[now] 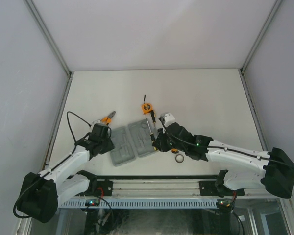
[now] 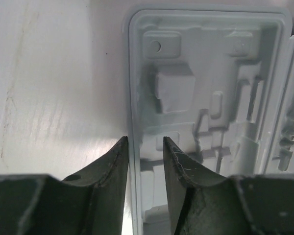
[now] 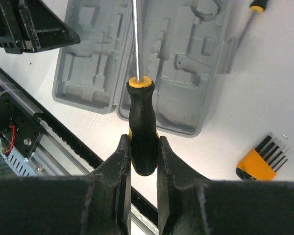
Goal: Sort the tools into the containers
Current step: Adjust the storage box at the center of the board.
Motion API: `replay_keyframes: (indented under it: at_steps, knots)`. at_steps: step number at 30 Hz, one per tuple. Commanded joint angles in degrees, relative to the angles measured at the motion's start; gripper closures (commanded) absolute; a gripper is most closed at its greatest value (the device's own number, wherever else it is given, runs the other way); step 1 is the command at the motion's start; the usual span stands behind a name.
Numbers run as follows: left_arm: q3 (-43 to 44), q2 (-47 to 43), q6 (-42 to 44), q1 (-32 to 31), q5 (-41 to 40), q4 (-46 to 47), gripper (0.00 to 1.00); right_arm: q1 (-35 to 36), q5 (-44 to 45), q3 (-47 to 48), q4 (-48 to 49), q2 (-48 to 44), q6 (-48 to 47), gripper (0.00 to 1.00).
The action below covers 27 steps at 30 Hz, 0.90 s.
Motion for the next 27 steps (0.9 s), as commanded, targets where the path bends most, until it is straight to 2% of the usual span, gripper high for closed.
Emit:
replay_keyframes:
  at_steps: [1,8,14,19,27]
  knots:
    - [0.00,1.23,2.90,0.32,2.79,3.66,0.64,-1.02,4.98,2.87,-1.09,-3.55,2.34,1.00]
    - [0.47,3.47,3.39,-1.89,4.55,5.63,0.69,-4.16,10.57,0.43,-3.63,-10.27,4.77,1.00]
    - [1.25,5.65,2.17,-6.23,3.92,6.72,0.72,-7.10,11.35,-3.23,-4.07,-15.55,7.78,1.00]
    - [2.59,7.73,1.08,-11.03,3.06,7.42,0.74,-7.52,12.16,-4.33,-5.13,-17.41,8.72,1.00]
    - [3.09,8.98,0.77,-13.66,2.92,7.45,0.80,-7.52,12.10,-4.73,-5.51,-17.80,9.35,1.00]
